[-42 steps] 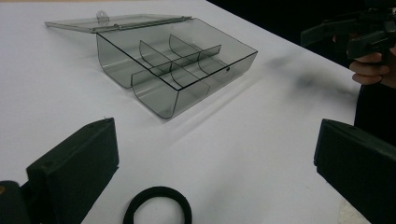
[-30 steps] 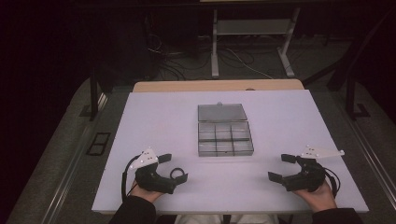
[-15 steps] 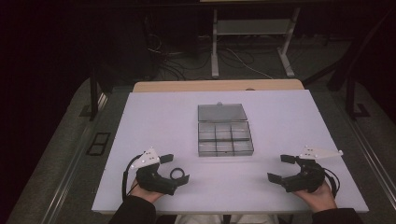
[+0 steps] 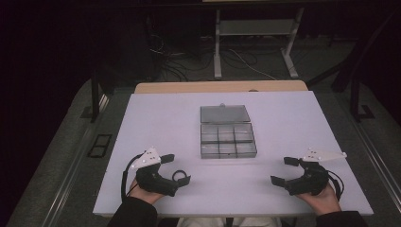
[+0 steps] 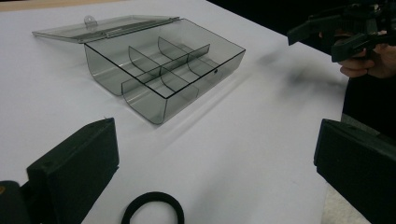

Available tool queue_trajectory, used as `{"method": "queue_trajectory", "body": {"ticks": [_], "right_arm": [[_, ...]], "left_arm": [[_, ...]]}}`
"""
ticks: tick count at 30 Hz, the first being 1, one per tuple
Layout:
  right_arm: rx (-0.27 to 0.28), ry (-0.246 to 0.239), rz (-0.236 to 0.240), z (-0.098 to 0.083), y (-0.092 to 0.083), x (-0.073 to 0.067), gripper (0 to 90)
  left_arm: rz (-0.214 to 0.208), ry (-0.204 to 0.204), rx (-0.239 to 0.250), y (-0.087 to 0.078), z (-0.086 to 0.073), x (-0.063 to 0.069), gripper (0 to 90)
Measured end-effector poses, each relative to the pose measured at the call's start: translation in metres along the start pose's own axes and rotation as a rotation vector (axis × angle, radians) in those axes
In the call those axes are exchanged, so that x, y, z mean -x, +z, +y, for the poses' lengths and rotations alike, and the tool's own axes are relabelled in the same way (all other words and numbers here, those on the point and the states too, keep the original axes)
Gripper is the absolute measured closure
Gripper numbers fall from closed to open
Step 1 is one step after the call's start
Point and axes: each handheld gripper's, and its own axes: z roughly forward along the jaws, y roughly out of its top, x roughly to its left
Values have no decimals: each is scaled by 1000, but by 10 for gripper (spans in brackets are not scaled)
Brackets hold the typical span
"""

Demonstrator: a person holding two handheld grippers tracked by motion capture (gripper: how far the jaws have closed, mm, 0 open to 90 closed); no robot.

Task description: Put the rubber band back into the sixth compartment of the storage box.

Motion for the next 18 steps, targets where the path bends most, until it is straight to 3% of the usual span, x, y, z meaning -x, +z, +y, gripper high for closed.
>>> {"method": "queue_trajectory", "body": {"ticks": [18], "right_arm": [[-9, -5, -6, 0, 0, 0, 2]], "left_arm": [[8, -7, -83, 0, 14, -17, 0]]}}
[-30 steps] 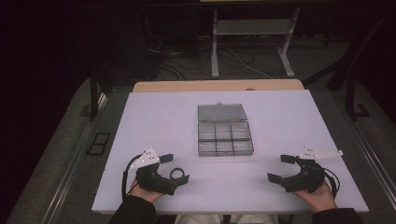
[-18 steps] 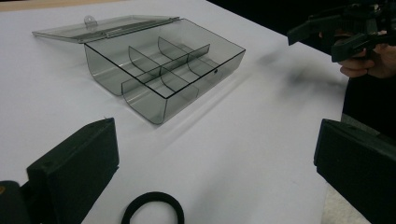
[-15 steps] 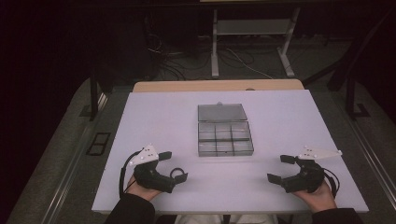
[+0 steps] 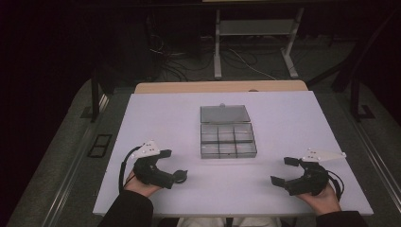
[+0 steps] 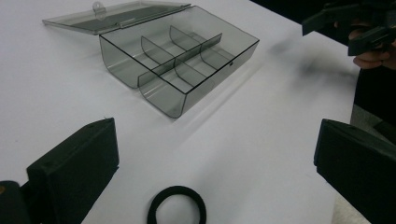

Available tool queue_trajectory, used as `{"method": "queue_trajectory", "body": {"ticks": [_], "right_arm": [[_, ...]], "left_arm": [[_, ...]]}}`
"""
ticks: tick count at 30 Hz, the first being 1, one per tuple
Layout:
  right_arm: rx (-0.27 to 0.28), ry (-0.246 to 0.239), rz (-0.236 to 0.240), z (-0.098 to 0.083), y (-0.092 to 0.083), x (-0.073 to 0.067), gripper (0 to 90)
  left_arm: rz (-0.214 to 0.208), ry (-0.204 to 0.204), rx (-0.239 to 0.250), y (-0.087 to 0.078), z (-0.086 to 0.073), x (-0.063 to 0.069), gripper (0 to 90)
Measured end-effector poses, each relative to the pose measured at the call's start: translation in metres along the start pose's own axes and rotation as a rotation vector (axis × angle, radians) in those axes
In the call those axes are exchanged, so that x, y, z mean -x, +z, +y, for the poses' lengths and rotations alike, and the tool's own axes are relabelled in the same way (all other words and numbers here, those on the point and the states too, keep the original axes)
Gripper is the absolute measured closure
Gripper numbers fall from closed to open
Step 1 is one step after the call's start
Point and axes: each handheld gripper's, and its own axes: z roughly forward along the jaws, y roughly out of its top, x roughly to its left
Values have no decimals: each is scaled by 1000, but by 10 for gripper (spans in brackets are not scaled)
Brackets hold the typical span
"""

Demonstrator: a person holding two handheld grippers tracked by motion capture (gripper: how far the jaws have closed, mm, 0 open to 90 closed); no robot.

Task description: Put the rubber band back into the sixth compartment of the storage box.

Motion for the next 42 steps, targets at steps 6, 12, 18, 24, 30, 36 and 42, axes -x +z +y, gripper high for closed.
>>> {"method": "queue_trajectory", "body": {"ticks": [6, 12, 18, 24, 30, 36, 42], "right_arm": [[-3, -3, -2, 0, 0, 0, 2], [-3, -6, -4, 0, 0, -1, 2], [-6, -8, -7, -1, 0, -1, 2], [-12, -12, -9, -1, 1, -1, 2], [-8, -12, -16, -1, 1, -1, 2], [-10, -14, -20, 0, 2, -1, 2], [-12, -17, -21, -1, 2, -1, 2]], "left_arm": [[-3, -5, -41, 4, 3, -6, 0], [-6, -11, -76, 9, 3, -10, 0], [-6, -9, -119, 14, 2, -15, 0], [-2, -10, -155, 18, 0, -19, 0], [-1, -5, -199, 21, -2, -24, 0], [-1, 1, -247, 25, -3, -27, 0], [7, 16, -320, 29, -4, -29, 0]]}}
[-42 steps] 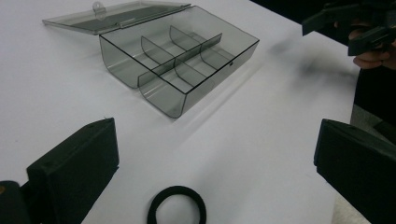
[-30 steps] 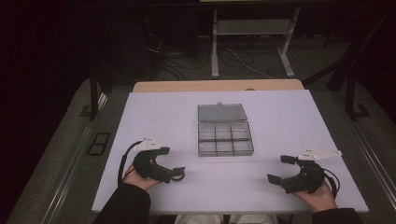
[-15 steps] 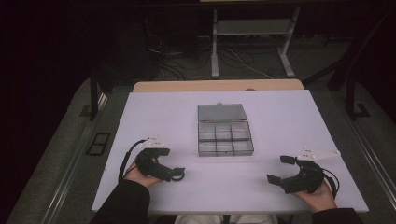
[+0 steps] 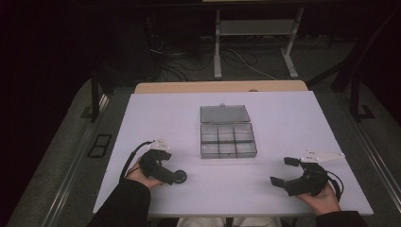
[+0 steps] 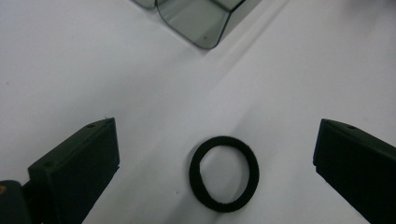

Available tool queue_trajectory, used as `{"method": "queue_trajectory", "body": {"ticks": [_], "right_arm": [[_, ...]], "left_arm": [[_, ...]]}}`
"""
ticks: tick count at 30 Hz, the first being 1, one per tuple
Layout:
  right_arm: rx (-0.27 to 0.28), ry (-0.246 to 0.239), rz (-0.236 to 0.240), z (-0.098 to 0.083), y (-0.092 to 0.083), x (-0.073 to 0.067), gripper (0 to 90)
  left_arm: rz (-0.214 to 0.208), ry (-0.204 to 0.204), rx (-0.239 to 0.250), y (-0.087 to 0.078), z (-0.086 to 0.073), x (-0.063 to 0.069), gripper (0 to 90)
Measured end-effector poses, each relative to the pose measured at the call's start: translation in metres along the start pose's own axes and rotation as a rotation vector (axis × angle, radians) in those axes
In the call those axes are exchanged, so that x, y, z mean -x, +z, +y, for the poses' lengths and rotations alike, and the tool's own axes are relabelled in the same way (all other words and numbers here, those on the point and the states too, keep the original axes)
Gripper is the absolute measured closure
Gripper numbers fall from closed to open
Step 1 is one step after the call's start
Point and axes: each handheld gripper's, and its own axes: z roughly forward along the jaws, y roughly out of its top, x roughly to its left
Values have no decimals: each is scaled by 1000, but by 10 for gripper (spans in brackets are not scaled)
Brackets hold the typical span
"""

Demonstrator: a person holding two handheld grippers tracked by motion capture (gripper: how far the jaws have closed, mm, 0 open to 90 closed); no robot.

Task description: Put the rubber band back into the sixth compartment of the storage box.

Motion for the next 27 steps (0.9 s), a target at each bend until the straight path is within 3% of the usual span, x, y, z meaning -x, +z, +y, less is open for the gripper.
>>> {"method": "queue_trajectory", "body": {"ticks": [5, 12, 21, 27], "right_arm": [[-3, -1, 0, 0, 0, 0, 2], [-5, -2, 1, 0, 1, 0, 2], [-12, -4, 0, 0, 1, -1, 2], [-22, -12, 3, -1, 3, -1, 2]], "left_arm": [[-2, 20, -59, 2, 1, -3, 0], [-30, 36, -102, 4, 3, -5, 0], [-52, 149, -141, 5, 3, -4, 138], [-62, 191, -171, 6, 5, -3, 219]]}}
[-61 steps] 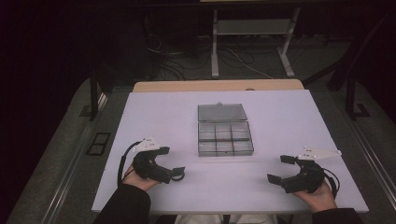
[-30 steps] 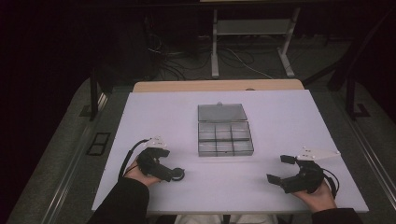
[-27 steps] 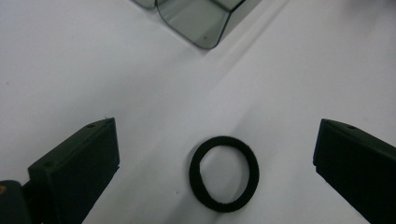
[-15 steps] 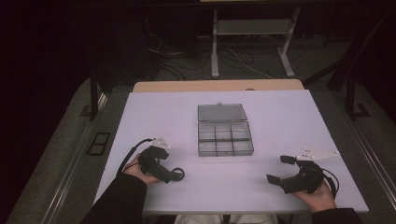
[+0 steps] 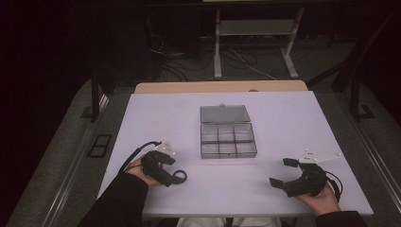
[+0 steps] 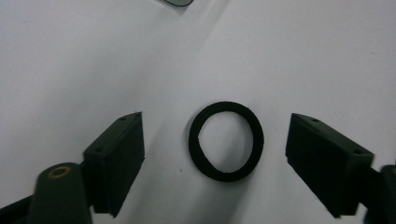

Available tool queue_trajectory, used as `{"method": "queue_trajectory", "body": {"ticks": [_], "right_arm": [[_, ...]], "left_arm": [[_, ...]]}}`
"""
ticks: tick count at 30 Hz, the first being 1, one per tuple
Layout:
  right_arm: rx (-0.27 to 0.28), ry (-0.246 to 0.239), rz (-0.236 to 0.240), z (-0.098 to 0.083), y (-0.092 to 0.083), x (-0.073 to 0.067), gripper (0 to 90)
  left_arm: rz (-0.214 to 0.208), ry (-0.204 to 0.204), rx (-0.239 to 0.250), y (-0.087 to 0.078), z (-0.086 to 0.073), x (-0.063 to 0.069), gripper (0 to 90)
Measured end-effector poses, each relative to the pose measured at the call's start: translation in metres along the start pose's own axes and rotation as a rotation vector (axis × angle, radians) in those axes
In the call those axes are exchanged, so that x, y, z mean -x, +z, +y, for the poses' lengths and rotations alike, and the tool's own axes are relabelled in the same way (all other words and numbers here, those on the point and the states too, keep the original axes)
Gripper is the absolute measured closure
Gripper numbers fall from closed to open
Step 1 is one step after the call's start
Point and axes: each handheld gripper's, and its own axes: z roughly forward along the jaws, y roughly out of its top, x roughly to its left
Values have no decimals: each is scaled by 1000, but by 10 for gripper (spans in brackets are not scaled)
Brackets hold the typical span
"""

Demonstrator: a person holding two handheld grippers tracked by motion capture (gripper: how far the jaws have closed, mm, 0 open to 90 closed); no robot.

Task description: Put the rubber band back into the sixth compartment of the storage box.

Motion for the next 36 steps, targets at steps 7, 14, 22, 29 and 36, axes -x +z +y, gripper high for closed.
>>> {"method": "queue_trajectory", "body": {"ticks": [7, 14, 22, 29, 36], "right_arm": [[0, 0, -1, 0, 0, 0, 2], [-3, 1, 0, 0, 0, 0, 2], [-5, 1, 0, 0, 1, 0, 2], [0, 4, -1, 0, 0, 1, 2], [-6, 2, 0, 0, 1, 0, 2]], "left_arm": [[-26, -12, -5, 3, 0, -4, 398], [-32, -14, -4, 3, -1, -6, 484], [-18, -14, 0, 5, 0, -8, 568], [-12, -6, -3, 6, 0, -9, 641], [-14, 2, -8, 7, 0, -8, 733]]}}
